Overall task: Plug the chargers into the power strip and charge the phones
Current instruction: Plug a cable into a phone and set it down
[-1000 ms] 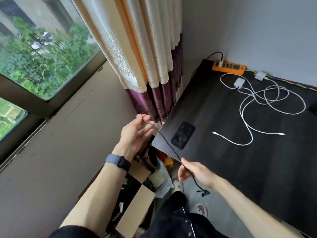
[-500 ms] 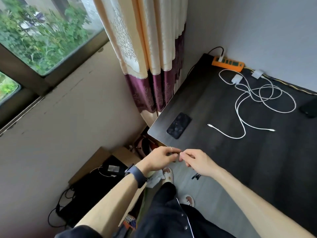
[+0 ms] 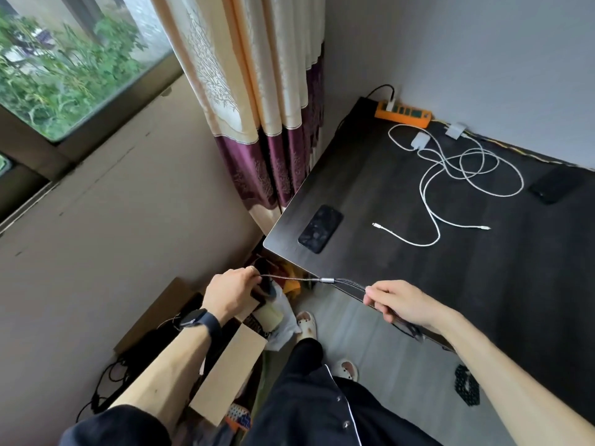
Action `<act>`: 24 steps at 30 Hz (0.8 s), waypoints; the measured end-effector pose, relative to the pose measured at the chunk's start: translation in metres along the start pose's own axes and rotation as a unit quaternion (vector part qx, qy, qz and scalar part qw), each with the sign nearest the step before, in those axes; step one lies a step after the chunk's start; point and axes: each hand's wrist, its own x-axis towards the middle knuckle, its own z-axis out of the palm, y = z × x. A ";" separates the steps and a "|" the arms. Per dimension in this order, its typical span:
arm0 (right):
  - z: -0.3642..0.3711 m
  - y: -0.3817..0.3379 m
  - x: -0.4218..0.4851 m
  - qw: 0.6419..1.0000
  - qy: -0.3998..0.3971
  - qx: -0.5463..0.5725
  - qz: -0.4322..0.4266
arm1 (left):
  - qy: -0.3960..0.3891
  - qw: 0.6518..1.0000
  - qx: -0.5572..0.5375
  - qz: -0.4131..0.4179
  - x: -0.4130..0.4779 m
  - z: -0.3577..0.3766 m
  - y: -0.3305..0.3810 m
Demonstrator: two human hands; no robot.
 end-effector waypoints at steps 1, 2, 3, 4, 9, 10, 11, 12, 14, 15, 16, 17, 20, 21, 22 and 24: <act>0.001 0.001 0.000 1.000 0.003 0.018 0.001 | -0.020 1.000 0.021 -0.006 -0.003 0.000 0.000; 0.004 0.001 -0.001 0.999 0.006 0.033 0.001 | -0.046 0.998 0.039 -0.007 -0.005 0.000 0.003; 0.006 0.001 -0.001 0.999 0.006 0.038 -0.001 | -0.071 0.996 0.045 -0.003 -0.007 0.000 0.010; 0.010 -0.001 -0.002 0.999 0.004 0.034 -0.005 | -0.092 0.995 0.032 0.003 -0.009 0.000 0.018; 0.025 -0.016 0.001 0.999 0.016 -0.025 -0.040 | -0.124 0.969 -0.164 0.140 -0.011 -0.007 0.100; 0.026 -0.018 0.002 0.998 0.022 -0.027 -0.044 | -0.120 0.963 -0.186 0.156 -0.012 -0.008 0.117; 0.027 -0.019 0.002 0.998 0.027 -0.024 -0.045 | -0.111 0.960 -0.199 0.160 -0.013 -0.008 0.129; 0.027 -0.020 0.002 0.998 0.032 -0.019 -0.044 | -0.103 0.961 -0.203 0.156 -0.011 -0.006 0.136; 0.023 -0.019 0.001 0.999 0.038 -0.015 -0.035 | -0.091 0.968 -0.185 0.143 -0.009 -0.003 0.136; 0.019 -0.018 0.000 0.999 0.042 -0.012 -0.030 | -0.090 0.970 -0.185 0.130 -0.008 -0.001 0.131; 0.015 -0.017 -0.002 0.998 0.049 -0.003 -0.027 | -0.085 0.969 -0.201 0.116 -0.008 0.000 0.125; 0.010 -0.015 -0.003 0.997 0.062 0.021 -0.029 | -0.076 0.966 -0.225 0.102 -0.008 0.002 0.120; 0.005 -0.013 -0.008 0.979 0.121 0.155 -0.058 | -0.081 0.952 -0.285 0.080 -0.012 0.001 0.113; 0.008 -0.015 -0.008 0.969 0.135 0.197 -0.069 | -0.092 0.947 -0.298 0.079 -0.013 -0.001 0.113; 0.011 -0.017 -0.008 0.957 0.149 0.236 -0.076 | -0.106 0.941 -0.311 0.080 -0.014 -0.002 0.115; 0.020 -0.019 -0.006 0.937 0.181 0.288 -0.080 | -0.131 0.933 -0.323 0.085 -0.016 -0.006 0.122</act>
